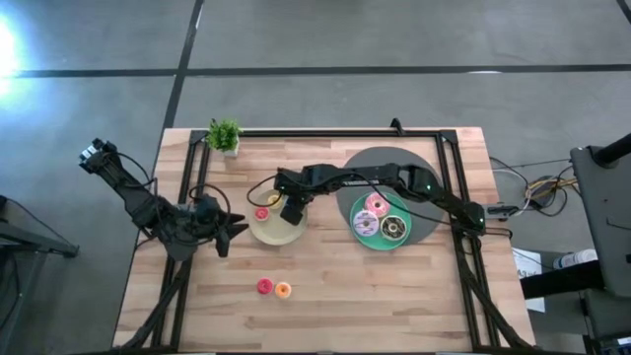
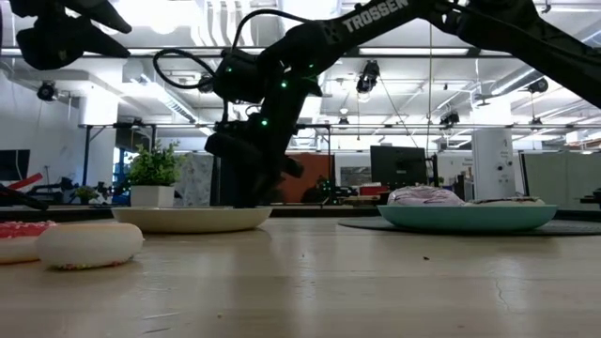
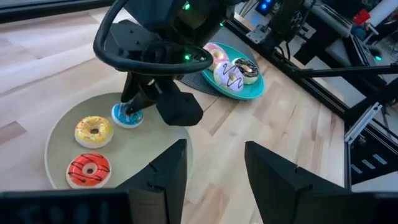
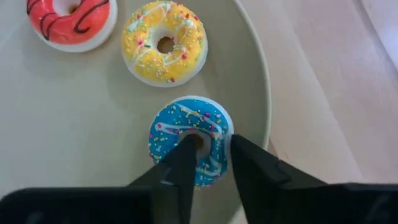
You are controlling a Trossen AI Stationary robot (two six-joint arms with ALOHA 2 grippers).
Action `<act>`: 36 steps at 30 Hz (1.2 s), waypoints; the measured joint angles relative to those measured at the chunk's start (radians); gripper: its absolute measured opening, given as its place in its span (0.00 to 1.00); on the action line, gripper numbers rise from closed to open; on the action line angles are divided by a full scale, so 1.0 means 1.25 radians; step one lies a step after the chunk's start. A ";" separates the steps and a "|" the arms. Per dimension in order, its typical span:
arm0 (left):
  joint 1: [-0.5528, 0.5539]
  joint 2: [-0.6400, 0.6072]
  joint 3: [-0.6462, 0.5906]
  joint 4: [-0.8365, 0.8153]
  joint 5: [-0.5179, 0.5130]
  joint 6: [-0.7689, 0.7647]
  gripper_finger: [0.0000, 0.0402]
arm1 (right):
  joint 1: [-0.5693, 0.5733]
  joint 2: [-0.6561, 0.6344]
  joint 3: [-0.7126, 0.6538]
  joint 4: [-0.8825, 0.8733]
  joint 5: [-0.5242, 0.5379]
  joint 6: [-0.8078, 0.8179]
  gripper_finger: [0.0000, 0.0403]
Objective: Pick & Place donuts
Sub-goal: Put the small blue donut on the brown plate, then put the small orange donut on the brown plate
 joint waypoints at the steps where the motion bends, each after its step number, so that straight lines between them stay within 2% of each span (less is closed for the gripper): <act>1: 0.000 0.001 0.000 0.000 0.000 -0.002 0.34 | 0.000 -0.001 0.000 -0.001 0.000 0.005 0.28; 4: 0.000 0.005 0.000 0.000 0.022 -0.006 0.34 | 0.000 -0.008 0.007 -0.016 0.001 0.009 0.36; 10: 0.000 0.022 0.000 0.000 0.133 0.020 0.34 | 0.009 -0.048 0.050 -0.021 0.022 -0.046 0.46; 16: -0.001 0.069 0.000 0.001 0.214 0.009 0.34 | 0.032 -0.101 0.062 -0.097 0.024 -0.081 0.49; 21: -0.001 0.145 -0.040 0.052 0.296 0.015 0.34 | 0.107 -0.166 0.044 -0.171 0.045 -0.109 0.48; 29: -0.001 0.273 -0.127 0.335 0.425 0.031 0.34 | 0.235 -0.239 -0.050 -0.209 0.067 0.074 0.48; 32: -0.006 0.323 -0.130 0.365 0.453 0.093 0.34 | 0.287 -0.255 -0.096 -0.212 0.112 0.150 0.48; 36: -0.025 0.370 -0.114 0.392 0.452 0.194 0.34 | 0.343 -0.281 -0.146 -0.211 0.183 0.269 0.48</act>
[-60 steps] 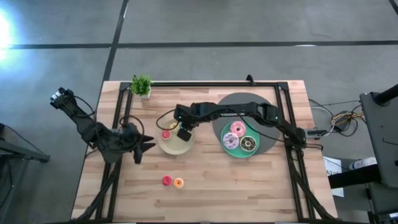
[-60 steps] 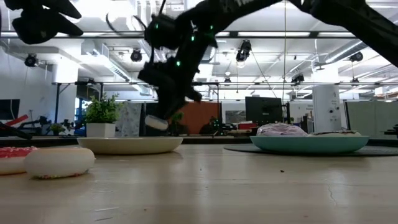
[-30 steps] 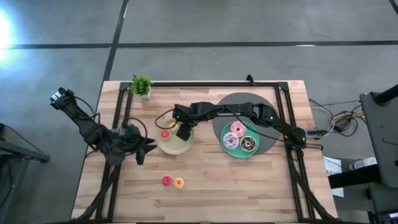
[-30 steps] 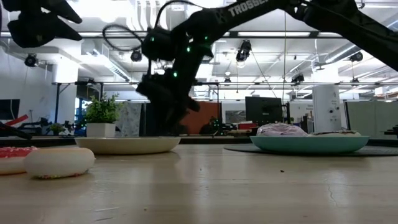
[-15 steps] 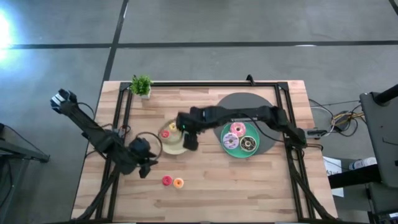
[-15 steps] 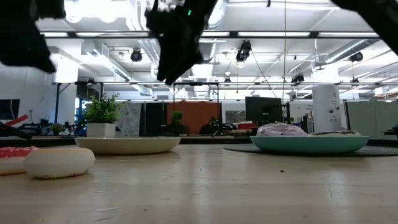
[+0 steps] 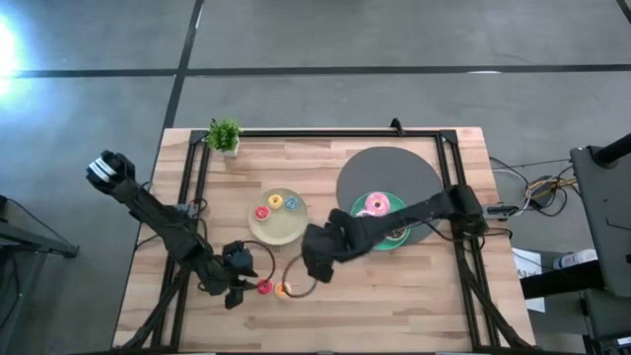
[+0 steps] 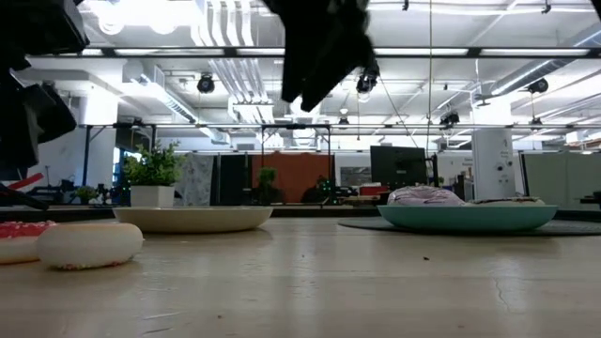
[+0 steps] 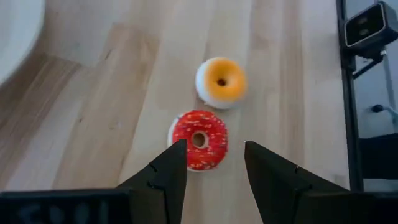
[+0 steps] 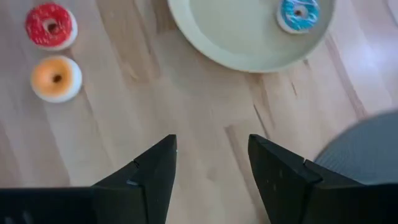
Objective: Pick & Place donuts
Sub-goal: Put the small orange donut on the brown plate
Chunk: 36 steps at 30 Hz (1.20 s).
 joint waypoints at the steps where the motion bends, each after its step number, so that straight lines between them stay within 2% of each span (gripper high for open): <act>1: -0.001 0.009 0.003 0.002 0.000 0.003 0.34 | 0.014 -0.008 -0.012 0.001 0.015 0.030 0.48; 7: 0.000 0.060 0.008 0.001 0.000 0.006 0.34 | 0.076 -0.035 -0.079 0.002 0.082 0.170 0.48; 16: 0.001 0.141 0.021 0.015 -0.007 -0.025 0.34 | 0.108 -0.038 -0.129 0.005 0.132 0.253 0.48; 29: 0.012 0.228 0.047 0.018 -0.032 -0.118 0.33 | 0.110 -0.037 -0.142 0.007 0.134 0.234 0.48; 33: 0.012 0.245 0.049 0.020 -0.041 -0.125 0.29 | 0.110 -0.037 -0.143 0.007 0.134 0.232 0.48; 36: 0.013 0.246 0.049 0.020 -0.042 -0.130 0.22 | 0.110 -0.037 -0.143 0.006 0.133 0.232 0.48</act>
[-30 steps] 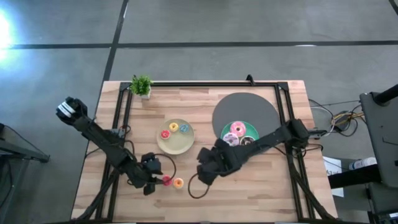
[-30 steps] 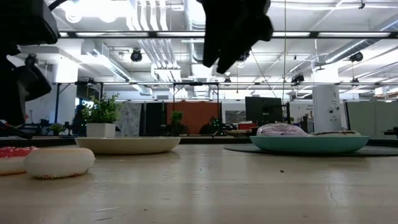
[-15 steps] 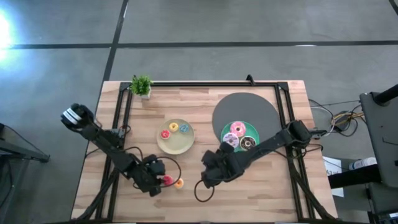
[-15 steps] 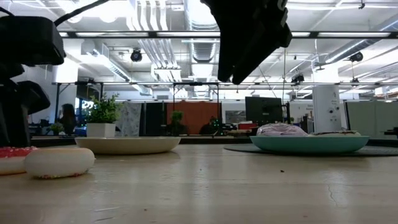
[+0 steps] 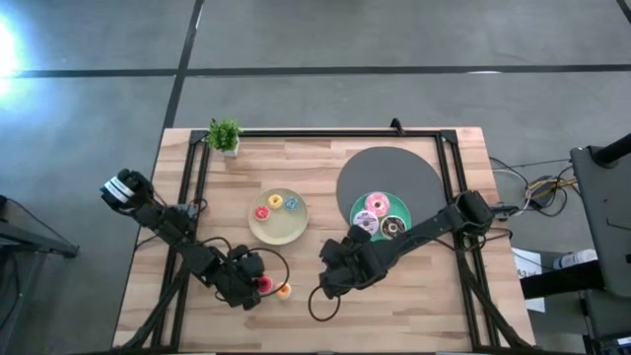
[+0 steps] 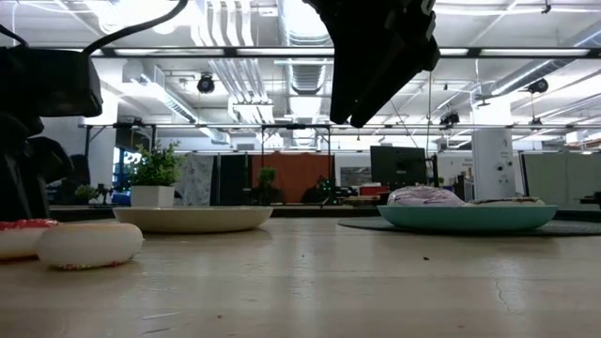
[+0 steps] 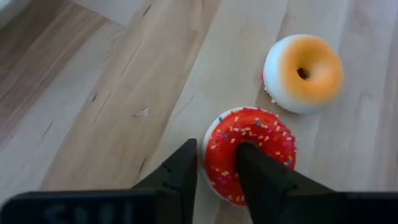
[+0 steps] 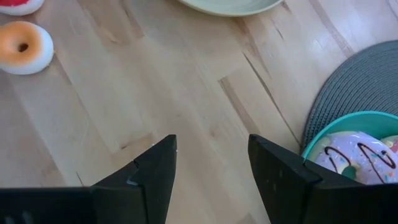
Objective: Pick & Place donuts
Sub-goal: Put the small orange donut on the brown plate
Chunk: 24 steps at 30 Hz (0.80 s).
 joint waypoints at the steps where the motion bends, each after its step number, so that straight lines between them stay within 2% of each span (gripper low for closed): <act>1: 0.000 -0.003 0.000 0.000 0.000 0.000 0.19 | 0.000 0.000 0.000 0.000 0.000 0.000 0.48; 6: 0.008 -0.032 -0.002 -0.007 0.012 0.007 0.03 | 0.000 0.000 0.000 0.000 0.000 0.000 0.48; 13: 0.076 -0.153 -0.002 -0.062 -0.008 0.052 0.00 | 0.000 -0.009 0.000 -0.004 0.001 0.000 0.47; 19: 0.252 -0.249 -0.002 -0.107 -0.004 0.197 0.00 | 0.000 -0.056 0.000 -0.040 0.054 0.029 0.47; 24: 0.428 -0.232 0.028 -0.108 0.059 0.334 0.00 | 0.000 -0.100 -0.014 -0.073 0.086 0.070 0.47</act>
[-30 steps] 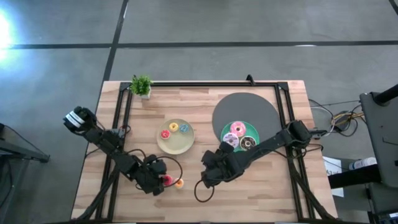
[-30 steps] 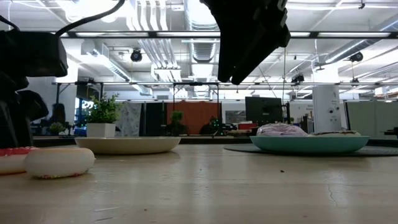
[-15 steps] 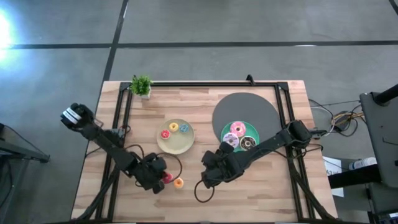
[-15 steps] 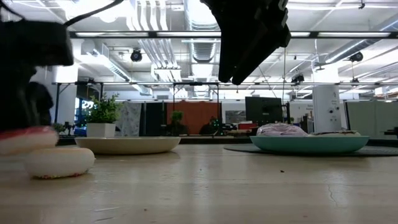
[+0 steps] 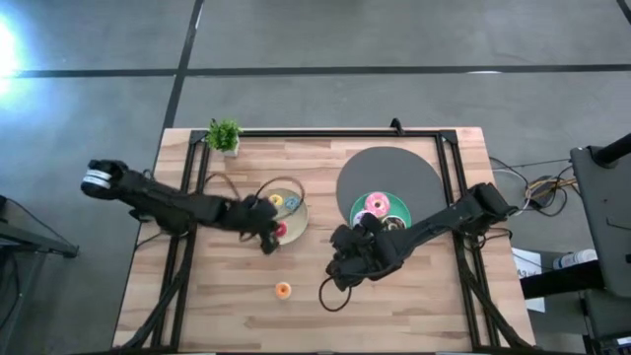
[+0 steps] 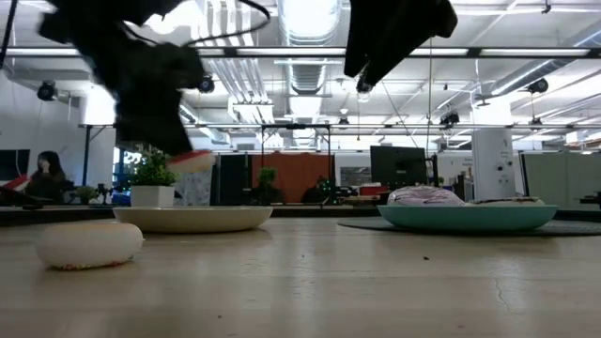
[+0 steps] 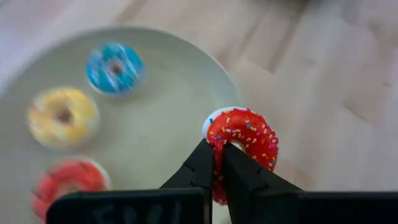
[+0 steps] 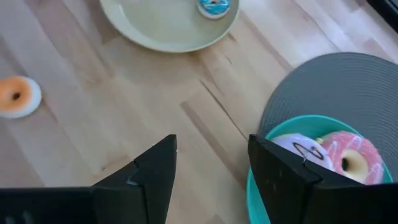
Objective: Pick & Place donuts
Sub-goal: Put the small orange donut on the brown plate, then put the small white donut on the brown plate
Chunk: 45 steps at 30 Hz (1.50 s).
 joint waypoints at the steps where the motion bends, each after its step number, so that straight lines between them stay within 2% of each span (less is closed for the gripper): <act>1: 0.032 0.016 0.014 -0.001 0.016 0.027 0.00 | 0.000 -0.007 -0.006 -0.003 0.002 0.006 0.47; 5: 0.130 0.095 0.067 -0.003 0.101 0.126 0.00 | 0.000 -0.019 -0.023 -0.014 0.017 0.027 0.47; 8: 0.158 0.154 0.100 -0.004 0.145 0.167 0.00 | 0.000 -0.019 -0.038 -0.017 0.016 0.035 0.47; 17: 0.182 0.277 0.162 -0.003 0.149 0.224 0.00 | 0.003 -0.019 -0.062 -0.017 0.013 0.061 0.47; 24: 0.219 0.321 0.214 -0.006 0.138 0.253 0.00 | 0.004 -0.019 -0.062 -0.017 0.016 0.052 0.47; 32: 0.222 0.342 0.213 -0.033 0.157 0.231 0.01 | 0.009 -0.019 -0.064 -0.019 0.016 0.046 0.47; 35: 0.222 0.342 0.214 -0.035 0.159 0.213 0.07 | 0.009 -0.019 -0.067 -0.019 0.016 0.041 0.47; 41: 0.221 0.307 0.217 -0.054 0.160 0.192 0.27 | 0.009 -0.019 -0.068 -0.019 0.017 0.037 0.47; 45: 0.220 0.260 0.216 -0.094 0.161 0.191 0.35 | 0.009 -0.019 -0.068 -0.018 0.017 0.037 0.47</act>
